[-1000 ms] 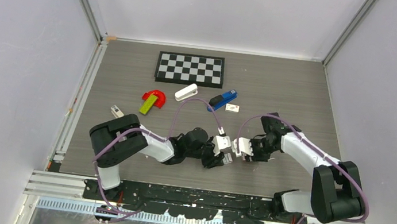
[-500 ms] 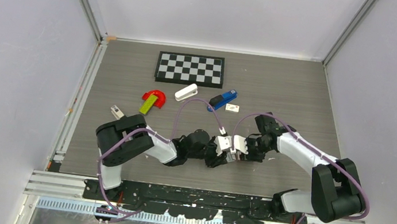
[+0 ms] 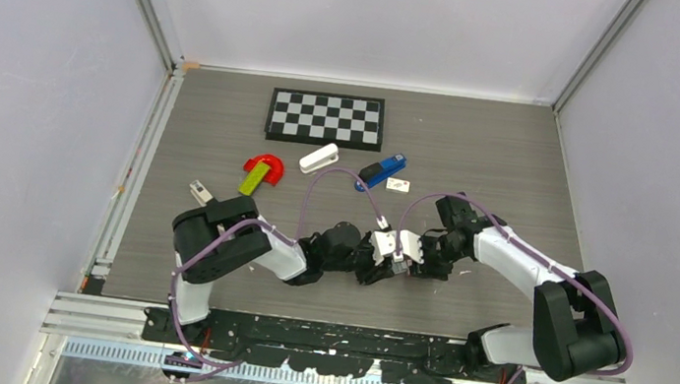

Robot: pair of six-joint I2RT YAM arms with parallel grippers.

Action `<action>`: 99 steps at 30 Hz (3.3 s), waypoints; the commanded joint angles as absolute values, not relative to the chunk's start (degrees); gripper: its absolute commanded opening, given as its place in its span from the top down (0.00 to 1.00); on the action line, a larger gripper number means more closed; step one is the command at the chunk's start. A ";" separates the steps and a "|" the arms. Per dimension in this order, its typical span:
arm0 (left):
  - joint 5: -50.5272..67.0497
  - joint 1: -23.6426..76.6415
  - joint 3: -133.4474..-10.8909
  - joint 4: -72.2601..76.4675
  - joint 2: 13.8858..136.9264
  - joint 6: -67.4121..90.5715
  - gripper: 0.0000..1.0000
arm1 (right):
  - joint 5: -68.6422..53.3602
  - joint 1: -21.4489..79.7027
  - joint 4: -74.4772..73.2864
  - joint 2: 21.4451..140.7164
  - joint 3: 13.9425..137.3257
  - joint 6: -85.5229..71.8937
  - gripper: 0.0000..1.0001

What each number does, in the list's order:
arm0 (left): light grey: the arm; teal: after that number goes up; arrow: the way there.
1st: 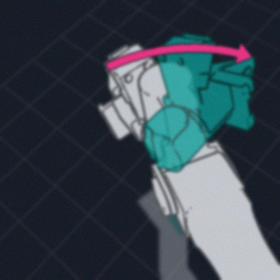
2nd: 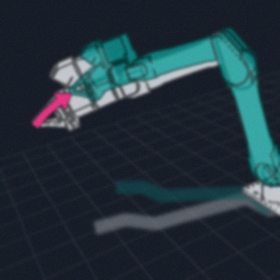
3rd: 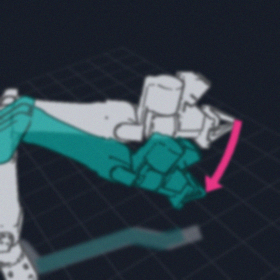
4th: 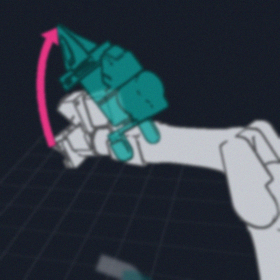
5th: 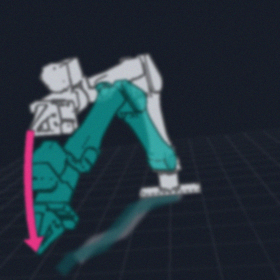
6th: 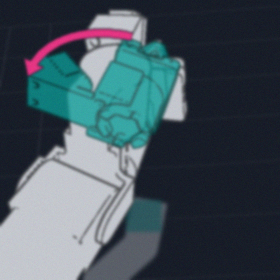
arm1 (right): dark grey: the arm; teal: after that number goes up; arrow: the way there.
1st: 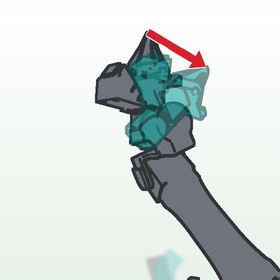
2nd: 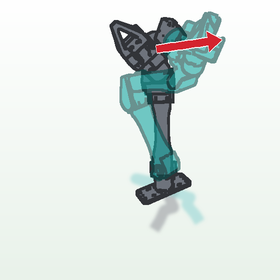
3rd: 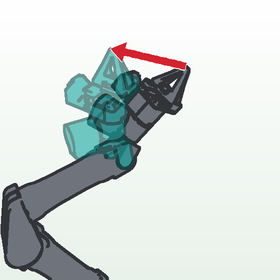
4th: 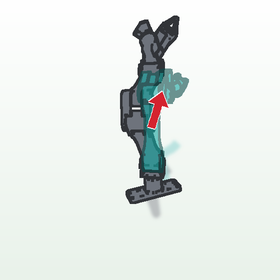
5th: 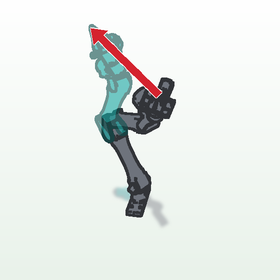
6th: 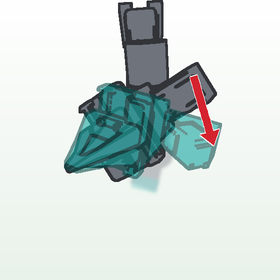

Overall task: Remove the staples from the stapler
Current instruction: Close the staple box at the center of the board.

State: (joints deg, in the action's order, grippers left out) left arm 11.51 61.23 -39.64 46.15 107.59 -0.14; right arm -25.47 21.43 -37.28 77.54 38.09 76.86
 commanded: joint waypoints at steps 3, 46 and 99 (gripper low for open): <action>12.04 61.88 -39.81 45.16 109.70 -0.31 0.74 | -29.80 21.59 -36.10 77.73 36.97 74.15 0.47; 11.49 62.80 -42.29 38.85 110.82 -3.28 0.75 | -30.72 15.11 -33.54 72.33 32.25 80.19 0.51; 22.39 62.82 -46.68 30.74 113.19 -8.39 0.76 | -28.15 17.05 -27.24 71.72 29.71 76.81 0.48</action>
State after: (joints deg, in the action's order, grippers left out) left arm 18.90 59.88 -43.81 41.39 109.51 -5.13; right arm -30.11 14.81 -31.29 70.37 31.22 74.85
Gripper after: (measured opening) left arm 0.409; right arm 0.513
